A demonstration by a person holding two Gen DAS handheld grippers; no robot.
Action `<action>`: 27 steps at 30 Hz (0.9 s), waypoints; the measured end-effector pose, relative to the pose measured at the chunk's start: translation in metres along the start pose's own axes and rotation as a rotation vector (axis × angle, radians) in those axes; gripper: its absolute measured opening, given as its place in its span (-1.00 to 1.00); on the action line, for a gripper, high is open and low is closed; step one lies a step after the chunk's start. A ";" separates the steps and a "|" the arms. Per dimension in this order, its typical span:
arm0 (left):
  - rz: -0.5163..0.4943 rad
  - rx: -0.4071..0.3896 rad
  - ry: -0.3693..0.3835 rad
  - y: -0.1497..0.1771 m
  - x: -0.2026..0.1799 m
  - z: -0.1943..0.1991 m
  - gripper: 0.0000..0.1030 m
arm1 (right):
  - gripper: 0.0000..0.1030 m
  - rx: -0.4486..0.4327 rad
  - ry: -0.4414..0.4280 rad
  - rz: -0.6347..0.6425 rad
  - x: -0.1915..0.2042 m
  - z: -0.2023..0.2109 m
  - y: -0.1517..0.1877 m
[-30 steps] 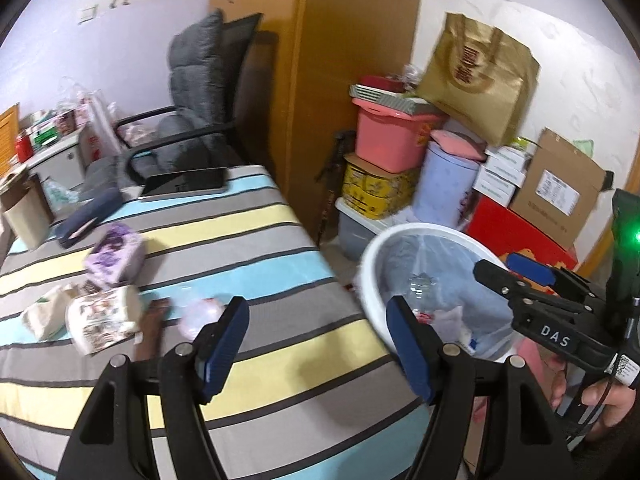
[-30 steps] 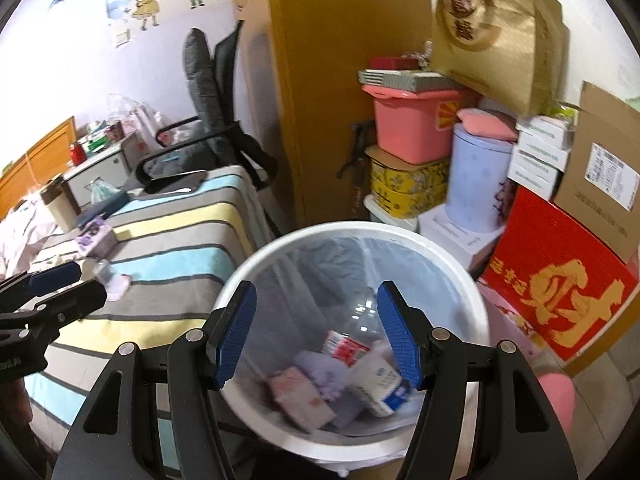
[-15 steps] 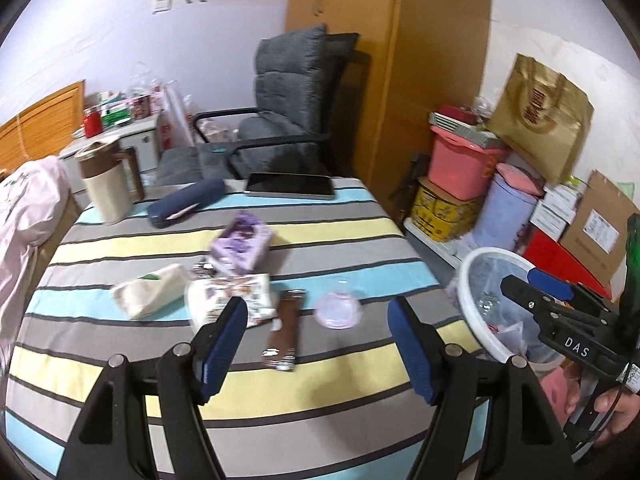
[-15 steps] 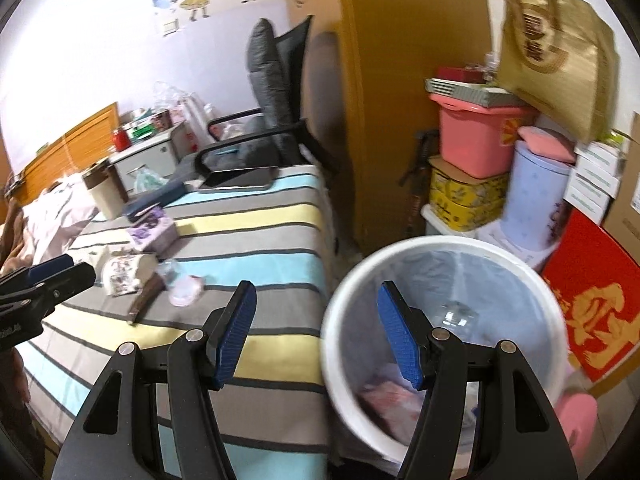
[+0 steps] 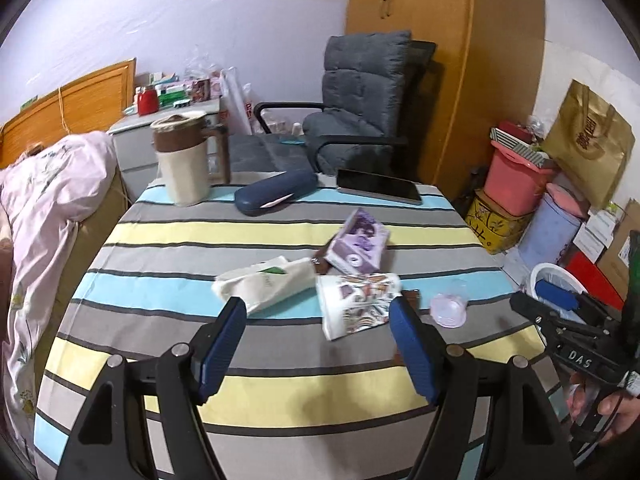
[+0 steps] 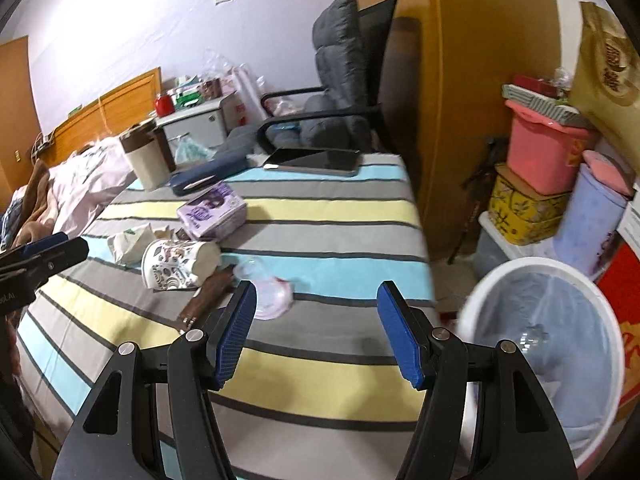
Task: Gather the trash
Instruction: 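Return both tools to the table and close the right tool on the clear plastic cup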
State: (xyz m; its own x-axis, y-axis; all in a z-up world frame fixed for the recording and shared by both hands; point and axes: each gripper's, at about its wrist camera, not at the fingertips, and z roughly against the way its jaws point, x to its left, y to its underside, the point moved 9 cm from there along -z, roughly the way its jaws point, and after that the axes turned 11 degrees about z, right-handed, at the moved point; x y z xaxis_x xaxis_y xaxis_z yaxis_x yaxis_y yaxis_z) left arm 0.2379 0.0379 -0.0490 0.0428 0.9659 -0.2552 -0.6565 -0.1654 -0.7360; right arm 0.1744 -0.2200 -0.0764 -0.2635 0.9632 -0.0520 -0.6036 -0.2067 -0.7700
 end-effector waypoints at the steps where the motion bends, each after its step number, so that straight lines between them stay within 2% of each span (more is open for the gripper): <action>1: 0.009 0.003 0.001 -0.001 0.004 -0.002 0.47 | 0.25 0.010 -0.006 0.002 0.003 -0.005 0.001; 7: 0.032 0.022 -0.032 -0.007 0.032 -0.016 0.48 | 0.25 0.050 -0.021 0.047 0.021 -0.022 -0.003; 14: -0.006 0.059 -0.045 -0.011 0.048 -0.038 0.49 | 0.25 0.093 -0.031 0.069 0.030 -0.040 -0.007; 23: -0.081 0.102 -0.010 -0.024 0.047 -0.067 0.49 | 0.24 0.136 -0.040 0.062 0.031 -0.057 -0.006; 27: -0.087 0.138 -0.016 -0.024 0.052 -0.082 0.52 | 0.00 0.148 -0.049 0.066 0.033 -0.061 -0.006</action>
State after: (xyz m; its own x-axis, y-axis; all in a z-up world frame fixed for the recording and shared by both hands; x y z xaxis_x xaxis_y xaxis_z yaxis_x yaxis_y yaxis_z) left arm 0.3181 0.0759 -0.0959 0.0925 0.9786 -0.1837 -0.7484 -0.0534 -0.6611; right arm 0.2156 -0.1766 -0.1126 -0.3403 0.9380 -0.0659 -0.6870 -0.2959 -0.6637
